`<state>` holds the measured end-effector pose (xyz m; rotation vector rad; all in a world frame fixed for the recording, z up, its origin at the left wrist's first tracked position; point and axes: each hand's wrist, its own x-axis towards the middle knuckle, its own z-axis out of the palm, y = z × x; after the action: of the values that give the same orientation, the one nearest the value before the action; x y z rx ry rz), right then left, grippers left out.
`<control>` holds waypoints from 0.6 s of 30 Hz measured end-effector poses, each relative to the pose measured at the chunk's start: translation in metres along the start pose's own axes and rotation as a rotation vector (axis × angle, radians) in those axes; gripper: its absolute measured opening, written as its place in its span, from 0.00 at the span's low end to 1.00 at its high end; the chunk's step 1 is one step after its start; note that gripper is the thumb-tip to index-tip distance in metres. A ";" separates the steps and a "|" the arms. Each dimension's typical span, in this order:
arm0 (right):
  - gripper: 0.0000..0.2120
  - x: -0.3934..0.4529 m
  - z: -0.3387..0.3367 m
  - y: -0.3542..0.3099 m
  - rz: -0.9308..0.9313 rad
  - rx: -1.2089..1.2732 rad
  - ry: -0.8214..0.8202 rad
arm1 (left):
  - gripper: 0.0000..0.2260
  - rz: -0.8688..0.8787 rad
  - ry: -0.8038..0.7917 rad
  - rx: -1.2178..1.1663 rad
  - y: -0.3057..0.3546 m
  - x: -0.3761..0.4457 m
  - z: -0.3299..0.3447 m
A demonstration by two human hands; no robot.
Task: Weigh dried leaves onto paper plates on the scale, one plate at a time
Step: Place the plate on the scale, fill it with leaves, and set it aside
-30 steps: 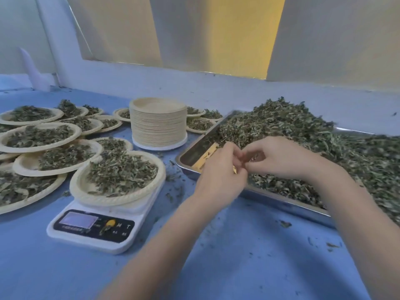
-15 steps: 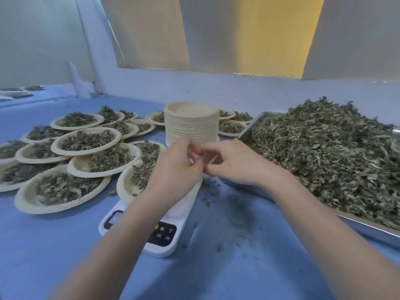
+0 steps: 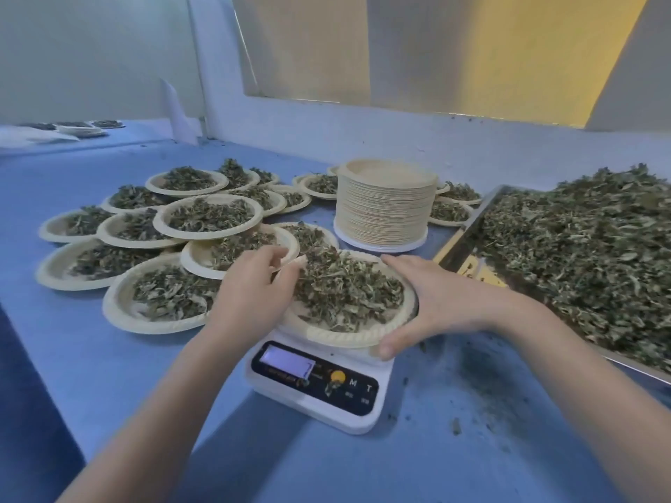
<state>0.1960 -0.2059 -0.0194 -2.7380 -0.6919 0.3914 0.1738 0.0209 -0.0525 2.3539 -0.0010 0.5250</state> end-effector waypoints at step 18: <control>0.62 0.053 -0.047 -0.043 -0.172 0.536 0.203 | 0.13 -0.109 0.203 -0.172 -0.009 0.043 -0.076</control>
<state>0.2384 -0.1536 0.0281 -2.1586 -0.6489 0.2153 0.1861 0.0834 0.0082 2.1116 0.1681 0.6795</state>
